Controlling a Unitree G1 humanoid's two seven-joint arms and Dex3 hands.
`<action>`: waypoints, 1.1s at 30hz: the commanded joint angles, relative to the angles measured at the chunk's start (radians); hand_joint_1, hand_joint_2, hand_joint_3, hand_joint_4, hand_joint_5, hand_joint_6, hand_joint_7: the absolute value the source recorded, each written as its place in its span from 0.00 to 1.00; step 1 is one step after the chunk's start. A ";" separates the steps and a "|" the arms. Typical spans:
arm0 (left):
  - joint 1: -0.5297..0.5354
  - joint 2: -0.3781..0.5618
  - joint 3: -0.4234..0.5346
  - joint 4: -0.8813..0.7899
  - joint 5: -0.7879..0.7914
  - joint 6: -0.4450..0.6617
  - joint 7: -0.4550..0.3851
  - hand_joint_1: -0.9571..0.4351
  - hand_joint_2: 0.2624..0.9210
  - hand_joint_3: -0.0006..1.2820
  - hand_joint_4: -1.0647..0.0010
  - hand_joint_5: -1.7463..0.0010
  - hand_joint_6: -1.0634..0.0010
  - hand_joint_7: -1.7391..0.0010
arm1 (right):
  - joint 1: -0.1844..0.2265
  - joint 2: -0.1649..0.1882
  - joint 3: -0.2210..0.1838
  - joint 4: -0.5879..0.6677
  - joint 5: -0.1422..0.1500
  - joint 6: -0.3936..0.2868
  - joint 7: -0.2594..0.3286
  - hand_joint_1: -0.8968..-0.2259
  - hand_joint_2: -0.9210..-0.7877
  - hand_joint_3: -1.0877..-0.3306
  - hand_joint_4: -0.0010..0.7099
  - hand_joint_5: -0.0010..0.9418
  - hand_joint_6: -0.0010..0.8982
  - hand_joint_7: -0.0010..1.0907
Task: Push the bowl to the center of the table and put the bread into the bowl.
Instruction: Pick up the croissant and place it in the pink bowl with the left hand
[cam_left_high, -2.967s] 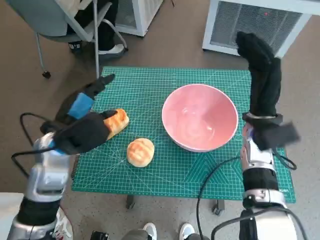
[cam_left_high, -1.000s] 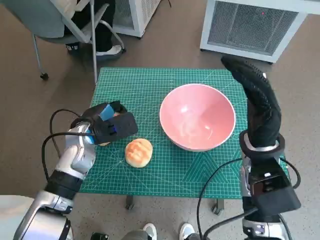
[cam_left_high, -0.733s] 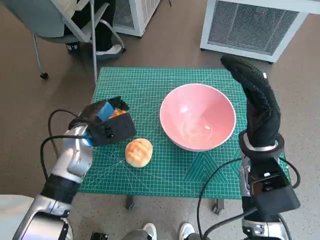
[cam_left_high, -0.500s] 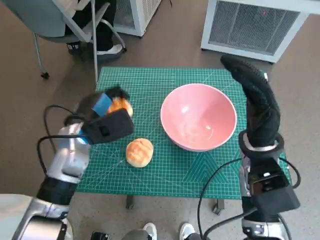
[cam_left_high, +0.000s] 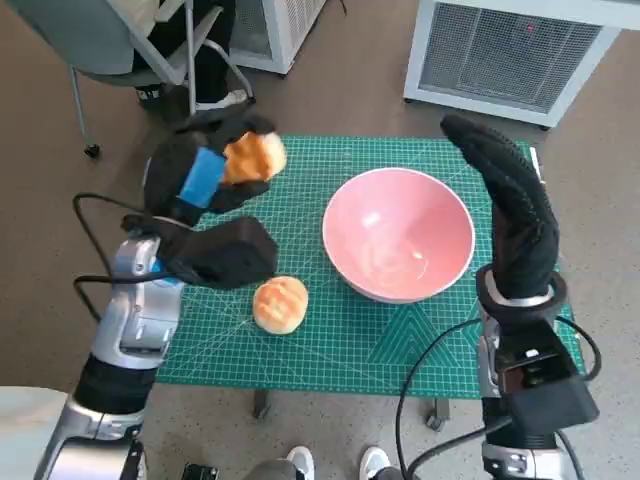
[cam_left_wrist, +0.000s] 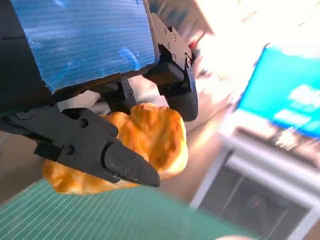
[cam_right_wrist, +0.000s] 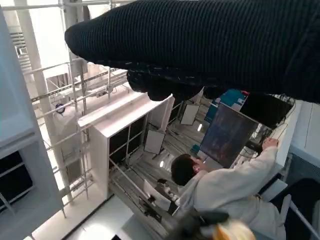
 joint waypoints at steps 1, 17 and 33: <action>-0.067 -0.027 -0.023 0.006 0.001 -0.096 0.030 0.69 0.93 0.00 0.18 0.44 0.26 0.44 | 0.026 0.001 -0.005 -0.015 -0.004 0.016 -0.007 0.74 0.00 0.74 0.56 0.01 0.02 0.82; -0.208 -0.134 -0.187 0.290 0.029 -0.400 0.033 0.69 0.98 0.01 0.27 0.39 0.32 0.38 | 0.052 -0.004 -0.020 -0.051 -0.009 0.023 -0.017 0.73 0.00 0.74 0.57 0.01 0.03 0.81; -0.330 -0.237 -0.280 0.641 0.035 -0.490 -0.065 0.69 1.00 0.07 0.42 0.28 0.39 0.35 | 0.084 -0.006 -0.031 -0.105 -0.028 0.055 -0.037 0.73 0.00 0.75 0.56 0.01 0.04 0.79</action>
